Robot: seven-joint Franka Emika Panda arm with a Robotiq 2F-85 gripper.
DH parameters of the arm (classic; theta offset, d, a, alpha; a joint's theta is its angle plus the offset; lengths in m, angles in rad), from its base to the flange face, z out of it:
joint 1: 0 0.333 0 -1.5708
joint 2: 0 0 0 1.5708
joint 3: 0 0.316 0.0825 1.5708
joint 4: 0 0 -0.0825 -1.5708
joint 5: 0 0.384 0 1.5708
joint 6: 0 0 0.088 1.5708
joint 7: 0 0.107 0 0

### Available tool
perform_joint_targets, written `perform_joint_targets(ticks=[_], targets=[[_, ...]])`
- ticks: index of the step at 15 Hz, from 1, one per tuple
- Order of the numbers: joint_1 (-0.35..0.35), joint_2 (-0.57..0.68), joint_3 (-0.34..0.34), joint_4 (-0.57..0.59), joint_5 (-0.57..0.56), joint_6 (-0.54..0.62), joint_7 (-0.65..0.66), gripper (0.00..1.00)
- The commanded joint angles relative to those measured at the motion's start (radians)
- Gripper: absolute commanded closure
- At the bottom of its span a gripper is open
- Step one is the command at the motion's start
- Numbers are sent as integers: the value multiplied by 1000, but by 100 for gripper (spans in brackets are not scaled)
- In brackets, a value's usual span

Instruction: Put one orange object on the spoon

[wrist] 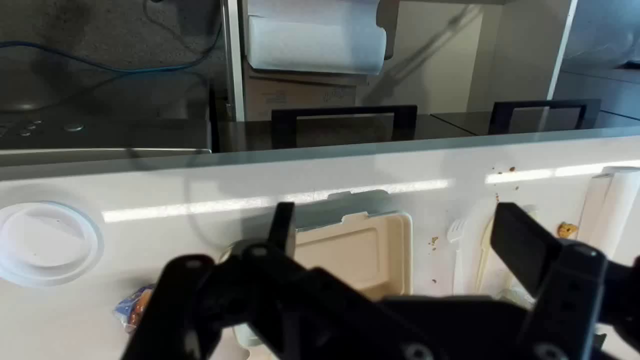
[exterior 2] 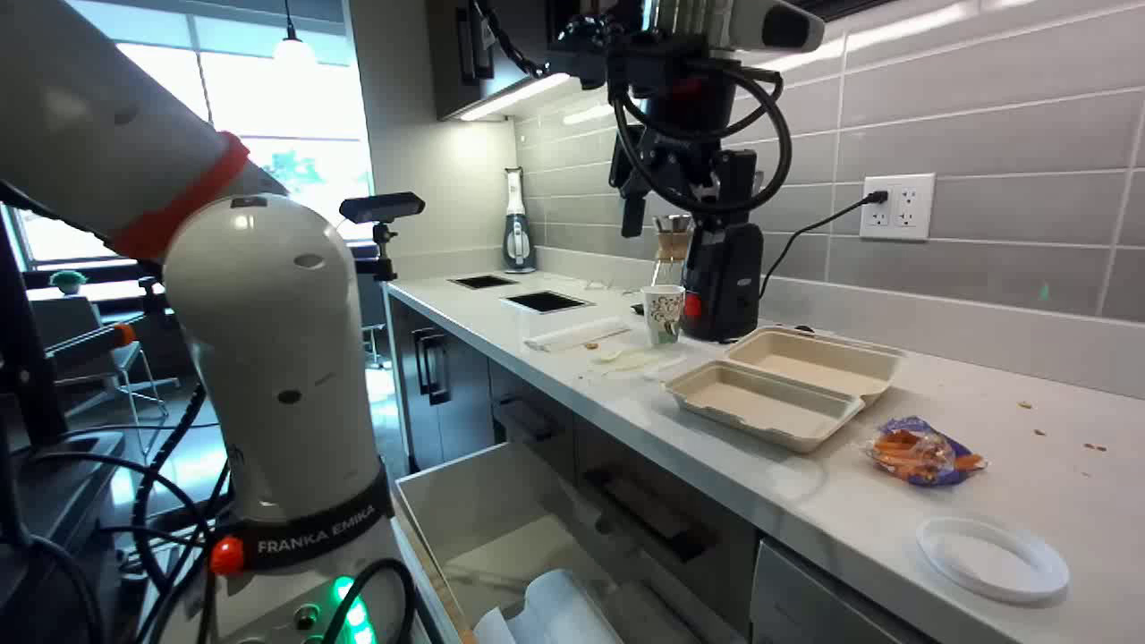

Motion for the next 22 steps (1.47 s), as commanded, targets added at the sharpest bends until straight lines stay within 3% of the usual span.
perform_joint_targets(ticks=[1, 11, 12, 19, 21, 22], targets=[[-23, 8, 19, 2, 14, -2, -14, 0], [-23, 8, 19, 2, 14, -2, -14, 0], [-46, 30, 14, -6, -7, 42, 5, 0], [-26, 264, -42, 31, -62, 337, -191, 0], [-18, 342, -62, 47, -33, 418, -263, 0], [26, 379, -113, 56, 75, 448, -353, 0]])
